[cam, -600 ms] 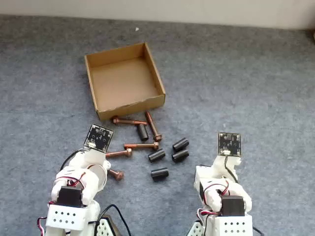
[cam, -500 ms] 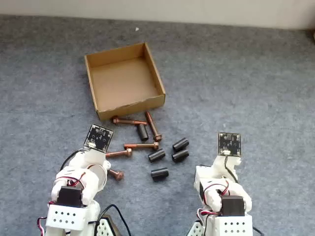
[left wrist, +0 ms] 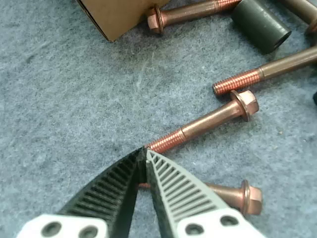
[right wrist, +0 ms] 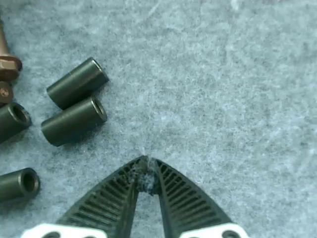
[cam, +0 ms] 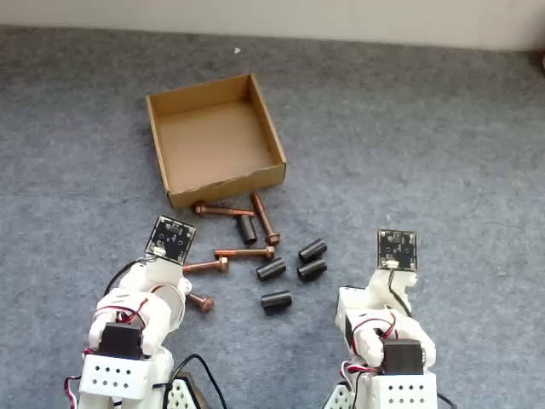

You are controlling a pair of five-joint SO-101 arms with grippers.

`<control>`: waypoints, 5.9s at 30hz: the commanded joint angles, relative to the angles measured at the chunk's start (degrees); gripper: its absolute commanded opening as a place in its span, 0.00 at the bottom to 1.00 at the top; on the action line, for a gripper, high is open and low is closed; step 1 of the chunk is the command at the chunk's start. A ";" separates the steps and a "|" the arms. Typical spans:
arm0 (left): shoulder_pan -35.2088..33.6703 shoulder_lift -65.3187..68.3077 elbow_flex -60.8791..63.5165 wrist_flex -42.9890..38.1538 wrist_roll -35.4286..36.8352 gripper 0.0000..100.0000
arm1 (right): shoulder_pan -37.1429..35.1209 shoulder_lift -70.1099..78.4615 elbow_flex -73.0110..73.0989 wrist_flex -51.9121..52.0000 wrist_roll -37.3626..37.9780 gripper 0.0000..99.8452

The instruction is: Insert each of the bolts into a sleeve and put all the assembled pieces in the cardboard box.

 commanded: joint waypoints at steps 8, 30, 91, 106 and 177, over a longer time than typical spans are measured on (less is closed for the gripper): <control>-0.22 -0.31 1.63 0.26 -0.53 0.02 | 0.57 -0.31 8.57 0.31 -0.53 0.00; -0.22 -0.31 1.63 0.26 -0.53 0.02 | 0.57 -0.31 8.57 0.31 -0.53 0.00; -19.47 -0.31 -4.44 0.00 -10.29 0.02 | -23.96 76.70 -49.45 -7.34 41.93 0.20; -19.47 -0.31 -4.35 0.00 -10.29 0.02 | -23.87 88.75 -49.36 -16.84 48.35 0.20; -18.68 0.48 -27.91 8.97 -24.35 0.08 | -13.41 61.49 -36.79 -16.75 18.20 0.00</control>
